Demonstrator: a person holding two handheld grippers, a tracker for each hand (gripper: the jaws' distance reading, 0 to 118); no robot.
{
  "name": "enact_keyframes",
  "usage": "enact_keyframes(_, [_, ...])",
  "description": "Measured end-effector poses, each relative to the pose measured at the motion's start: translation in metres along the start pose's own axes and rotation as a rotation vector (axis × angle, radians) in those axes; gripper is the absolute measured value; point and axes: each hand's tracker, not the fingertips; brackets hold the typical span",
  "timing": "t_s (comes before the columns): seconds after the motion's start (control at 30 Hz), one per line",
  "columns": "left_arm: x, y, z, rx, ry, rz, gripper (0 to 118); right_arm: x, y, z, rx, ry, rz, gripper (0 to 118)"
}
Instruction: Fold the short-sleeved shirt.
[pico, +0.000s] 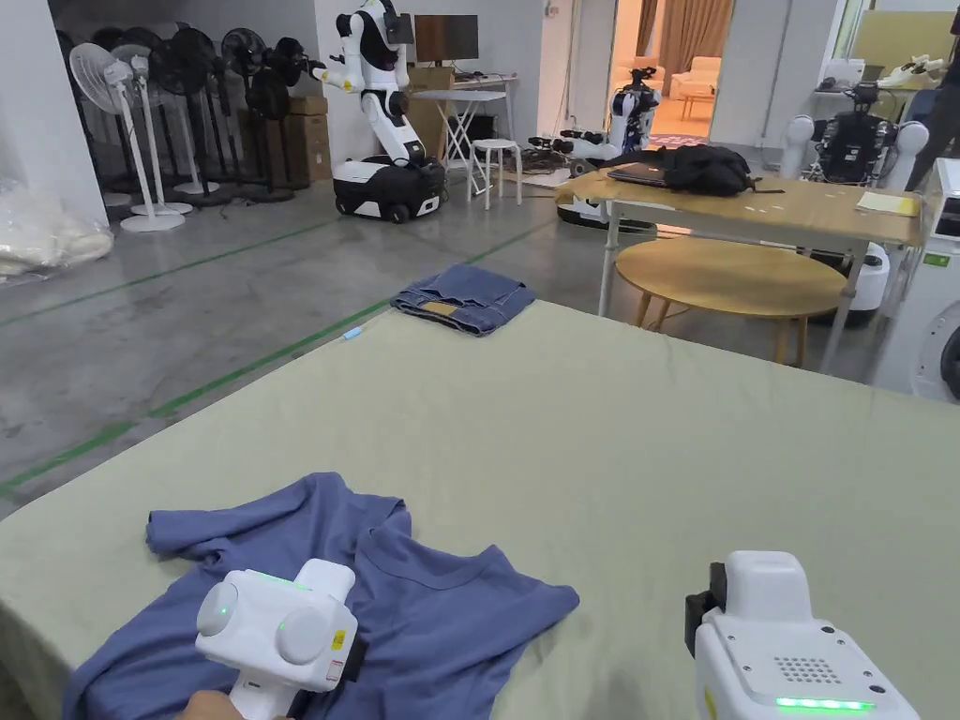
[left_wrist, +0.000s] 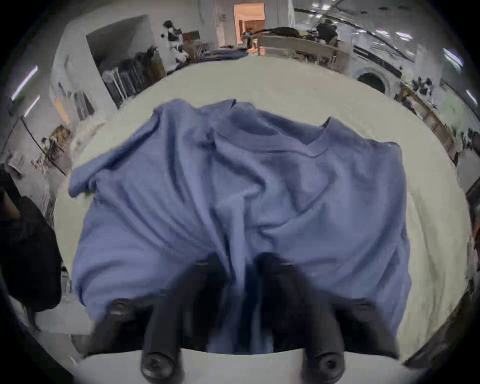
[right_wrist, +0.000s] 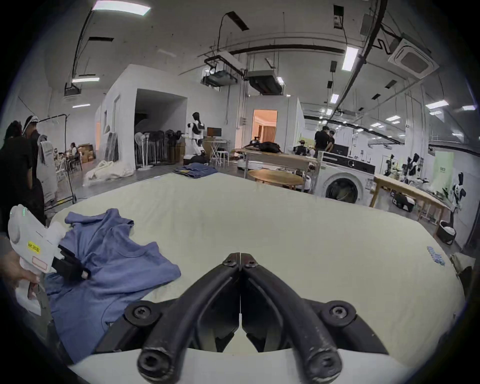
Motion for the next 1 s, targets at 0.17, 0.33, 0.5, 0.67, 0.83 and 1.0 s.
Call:
enact_keyframes(0.17, [-0.009, -0.001, 0.004, 0.009, -0.020, 0.011, 0, 0.007, -0.003, 0.002, -0.013, -0.007, -0.002, 0])
enact_keyframes(0.33, [-0.023, 0.014, 0.046, 0.224, -0.089, 0.125, 0, 0.020, 0.001, 0.008, 0.006, -0.032, -0.019, 0])
enact_keyframes(0.5, [-0.018, 0.057, 0.107, 0.412, -0.154, 0.138, 0, 0.040, 0.011, 0.023, 0.049, -0.068, -0.046, 0])
enact_keyframes(0.67, [0.012, 0.116, 0.181, 0.599, -0.196, 0.062, 0, 0.068, 0.022, 0.043, 0.092, -0.116, -0.073, 0])
enact_keyframes(0.83, [0.075, 0.162, 0.236, 0.711, -0.292, -0.054, 0, 0.098, 0.028, 0.066, 0.124, -0.180, -0.080, 0])
enact_keyframes(1.0, [0.163, 0.195, 0.253, 0.755, -0.392, -0.181, 0, 0.134, 0.027, 0.094, 0.147, -0.254, -0.104, 0])
